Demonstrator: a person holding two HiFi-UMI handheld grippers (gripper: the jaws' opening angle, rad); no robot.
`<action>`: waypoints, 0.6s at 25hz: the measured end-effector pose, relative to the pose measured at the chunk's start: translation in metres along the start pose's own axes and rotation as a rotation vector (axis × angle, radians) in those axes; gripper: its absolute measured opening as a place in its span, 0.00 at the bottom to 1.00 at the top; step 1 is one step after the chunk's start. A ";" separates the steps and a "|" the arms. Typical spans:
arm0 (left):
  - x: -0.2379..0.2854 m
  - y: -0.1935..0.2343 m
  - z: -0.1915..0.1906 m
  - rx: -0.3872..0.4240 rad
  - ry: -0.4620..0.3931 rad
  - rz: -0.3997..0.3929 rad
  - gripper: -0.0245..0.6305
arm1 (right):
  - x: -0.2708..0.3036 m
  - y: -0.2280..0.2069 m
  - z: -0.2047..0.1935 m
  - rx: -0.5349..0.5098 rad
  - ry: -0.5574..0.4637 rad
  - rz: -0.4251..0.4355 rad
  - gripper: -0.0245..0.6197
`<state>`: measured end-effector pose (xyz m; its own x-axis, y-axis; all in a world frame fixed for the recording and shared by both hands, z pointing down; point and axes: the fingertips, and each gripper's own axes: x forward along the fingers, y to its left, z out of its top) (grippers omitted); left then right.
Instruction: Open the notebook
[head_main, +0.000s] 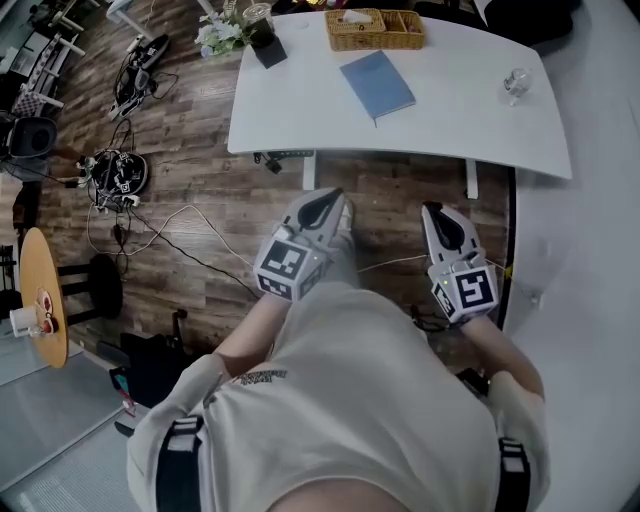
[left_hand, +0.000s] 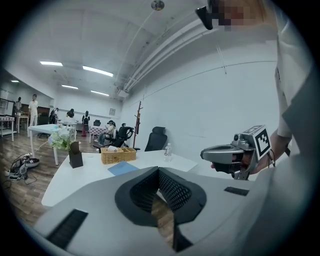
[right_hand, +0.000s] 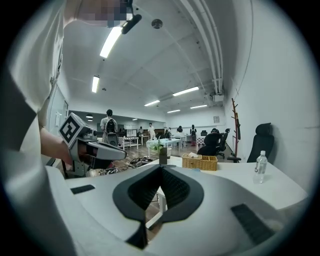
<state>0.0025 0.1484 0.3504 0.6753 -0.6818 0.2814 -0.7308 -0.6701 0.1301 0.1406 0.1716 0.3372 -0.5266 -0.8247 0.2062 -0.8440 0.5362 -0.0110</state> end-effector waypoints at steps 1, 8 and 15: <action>0.008 0.008 0.001 -0.004 0.008 -0.003 0.04 | 0.010 -0.004 0.000 0.006 0.006 0.000 0.04; 0.055 0.051 0.019 -0.018 0.062 -0.060 0.04 | 0.069 -0.034 0.012 0.046 0.048 -0.033 0.04; 0.108 0.095 0.037 -0.038 0.082 -0.137 0.04 | 0.132 -0.068 0.023 0.058 0.094 -0.076 0.04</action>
<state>0.0094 0.0003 0.3575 0.7594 -0.5576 0.3353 -0.6368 -0.7425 0.2078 0.1263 0.0220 0.3430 -0.4514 -0.8407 0.2992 -0.8870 0.4594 -0.0474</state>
